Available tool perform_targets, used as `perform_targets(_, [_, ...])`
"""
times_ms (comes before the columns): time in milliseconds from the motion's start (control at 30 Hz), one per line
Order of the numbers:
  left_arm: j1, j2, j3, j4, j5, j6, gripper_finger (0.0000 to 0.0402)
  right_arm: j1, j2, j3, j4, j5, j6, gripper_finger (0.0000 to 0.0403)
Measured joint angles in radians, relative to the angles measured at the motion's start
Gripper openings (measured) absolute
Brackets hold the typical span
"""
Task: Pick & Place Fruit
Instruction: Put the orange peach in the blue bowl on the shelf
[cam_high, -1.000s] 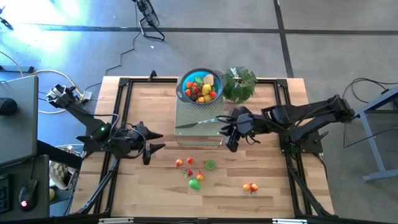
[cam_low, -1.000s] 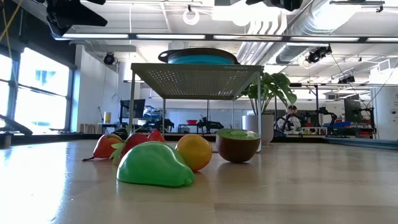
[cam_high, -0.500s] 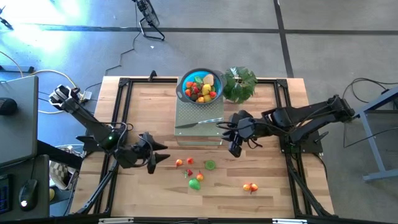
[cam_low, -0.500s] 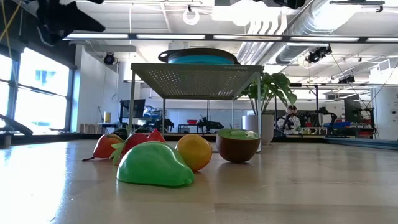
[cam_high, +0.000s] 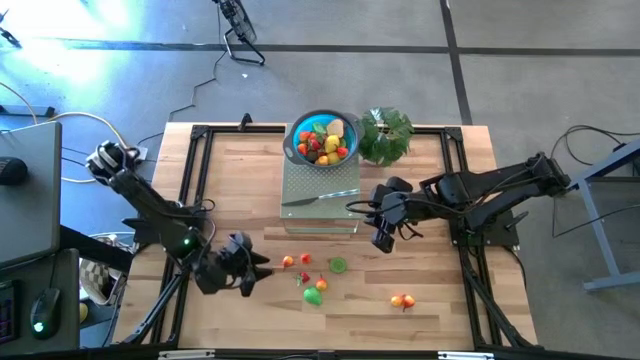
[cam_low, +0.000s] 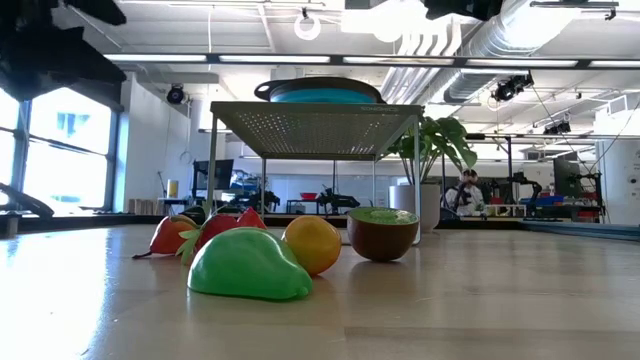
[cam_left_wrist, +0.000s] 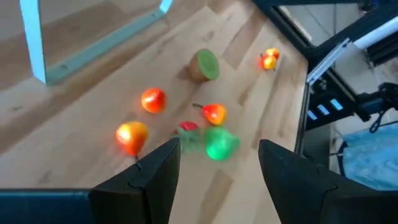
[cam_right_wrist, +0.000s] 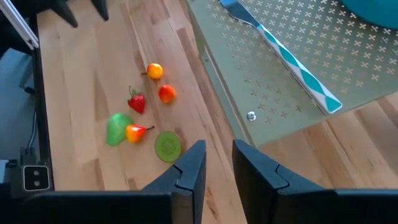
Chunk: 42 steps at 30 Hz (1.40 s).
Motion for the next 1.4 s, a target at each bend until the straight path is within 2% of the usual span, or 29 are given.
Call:
perform_targets(333, [-0.019,0.166,0.183,-0.034,-0.008,0.024,0.0214,0.0,0.0,0.0,-0.001,0.0,-0.06,0.0071])
perform_targets(567, [-0.018,0.271,0.318,-0.211,-0.004,-0.125,0.0214,0.0,0.0,0.0,-0.002,0.0,-0.079,0.0071])
perform_targets(767, [-0.018,0.358,0.437,-0.396,0.063,-0.275,0.0214,0.0,0.0,0.0,-0.007,0.0,-0.08,0.0071])
perform_targets(933, [-0.018,0.408,0.447,-0.547,0.073,-0.485,0.0214,0.0,0.0,0.0,-0.018,0.0,-0.08,0.0071])
perform_targets(1100, [-0.016,0.455,0.446,-0.665,0.043,-0.658,0.0214,0.0,0.0,0.0,-0.026,0.0,-0.08,0.0071])
perform_targets(1233, [-0.016,0.474,0.446,-0.687,0.03,-0.724,0.0214,0.0,0.0,0.0,-0.026,0.0,-0.08,0.0071])
perform_targets(1400, [-0.003,0.484,0.445,-0.666,0.035,-0.737,0.0214,0.0,0.0,0.0,-0.026,0.003,-0.084,0.0071])
